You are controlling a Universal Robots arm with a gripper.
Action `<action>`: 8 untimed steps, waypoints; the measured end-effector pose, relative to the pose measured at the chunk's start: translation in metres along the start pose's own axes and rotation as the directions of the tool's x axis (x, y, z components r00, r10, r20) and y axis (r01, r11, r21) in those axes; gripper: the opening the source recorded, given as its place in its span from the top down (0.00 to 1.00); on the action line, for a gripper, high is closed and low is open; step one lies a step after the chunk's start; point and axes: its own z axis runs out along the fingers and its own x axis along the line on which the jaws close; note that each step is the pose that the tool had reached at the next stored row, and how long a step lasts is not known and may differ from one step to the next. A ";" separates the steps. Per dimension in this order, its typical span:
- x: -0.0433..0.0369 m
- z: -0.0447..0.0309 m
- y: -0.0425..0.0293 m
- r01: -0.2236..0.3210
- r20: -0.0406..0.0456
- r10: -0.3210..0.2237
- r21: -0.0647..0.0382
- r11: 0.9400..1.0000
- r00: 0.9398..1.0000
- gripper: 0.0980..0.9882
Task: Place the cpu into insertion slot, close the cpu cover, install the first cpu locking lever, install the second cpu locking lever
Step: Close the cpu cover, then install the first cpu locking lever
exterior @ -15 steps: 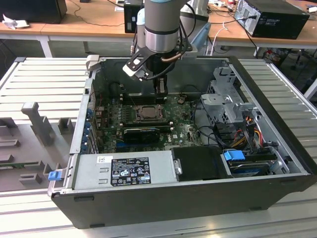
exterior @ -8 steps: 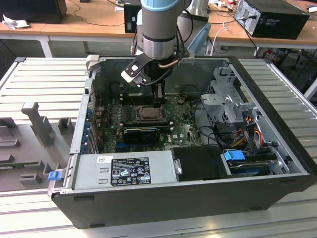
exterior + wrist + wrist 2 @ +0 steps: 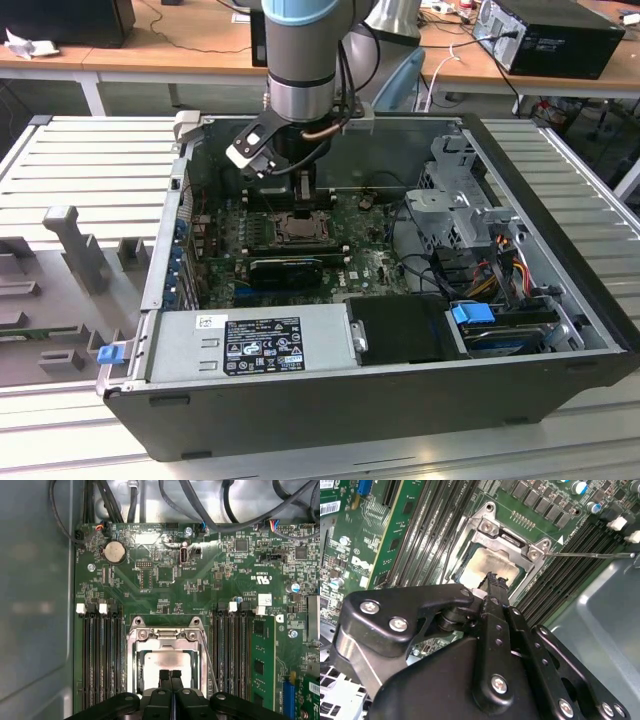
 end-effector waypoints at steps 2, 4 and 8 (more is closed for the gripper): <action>0.0000 0.0000 -0.0009 0.000 0.000 0.000 0.000 1.000 1.000 0.99; 0.0000 -0.0001 -0.0011 0.000 0.000 0.000 0.000 1.000 1.000 0.99; 0.0001 -0.0068 -0.0008 0.000 0.000 0.000 0.000 1.000 1.000 0.99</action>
